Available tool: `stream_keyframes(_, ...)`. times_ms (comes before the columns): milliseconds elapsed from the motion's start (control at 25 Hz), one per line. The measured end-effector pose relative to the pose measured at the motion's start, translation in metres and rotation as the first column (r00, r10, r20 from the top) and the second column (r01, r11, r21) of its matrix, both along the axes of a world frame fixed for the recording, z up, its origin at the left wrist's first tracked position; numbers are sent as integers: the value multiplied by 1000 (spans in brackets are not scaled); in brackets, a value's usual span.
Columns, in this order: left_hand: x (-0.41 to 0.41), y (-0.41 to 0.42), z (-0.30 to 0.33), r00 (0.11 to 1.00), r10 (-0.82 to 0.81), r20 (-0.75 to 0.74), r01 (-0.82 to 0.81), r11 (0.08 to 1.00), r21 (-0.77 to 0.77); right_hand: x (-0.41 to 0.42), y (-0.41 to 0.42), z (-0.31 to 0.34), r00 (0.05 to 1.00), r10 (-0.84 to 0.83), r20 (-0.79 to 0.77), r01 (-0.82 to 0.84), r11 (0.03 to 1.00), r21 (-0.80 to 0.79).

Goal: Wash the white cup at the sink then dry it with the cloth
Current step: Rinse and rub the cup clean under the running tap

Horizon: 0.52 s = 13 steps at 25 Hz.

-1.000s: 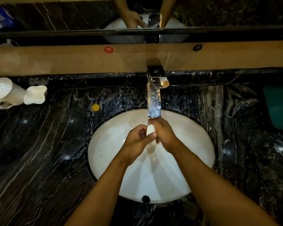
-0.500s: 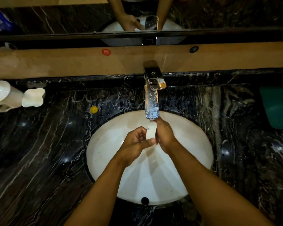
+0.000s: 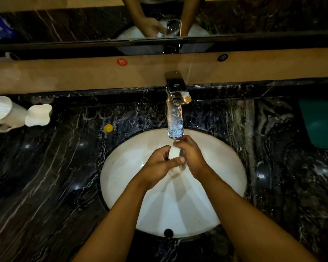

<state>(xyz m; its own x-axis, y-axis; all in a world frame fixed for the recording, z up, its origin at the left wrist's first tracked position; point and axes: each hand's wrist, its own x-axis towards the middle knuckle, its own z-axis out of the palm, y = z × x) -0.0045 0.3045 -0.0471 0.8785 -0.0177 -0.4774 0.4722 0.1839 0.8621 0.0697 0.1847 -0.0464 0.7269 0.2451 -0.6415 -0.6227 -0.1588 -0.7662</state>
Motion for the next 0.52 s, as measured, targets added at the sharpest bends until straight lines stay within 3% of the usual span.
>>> stream_keyframes(120, -1, -1, -4, 1000, -13, 27, 12, 999, 48, 1, -3, 5, 978, 200, -56, -203, 978, -51)
stream_keyframes(240, -3, -1, -9, 998, 54, 18, -54, 999, -2, 0, 1, 2, 978, 207, 3, -206, 974, -95)
stream_keyframes(360, -7, 2, -14, 998, 69, -1, -69, 997, -32, 0, 2, 0, 991, 132, 27, -128, 985, -117)
stream_keyframes(520, -12, 3, -13, 999, 30, 16, -30, 1000, -6, 11, 1, -2, 990, -141, -13, 140, 986, -87)
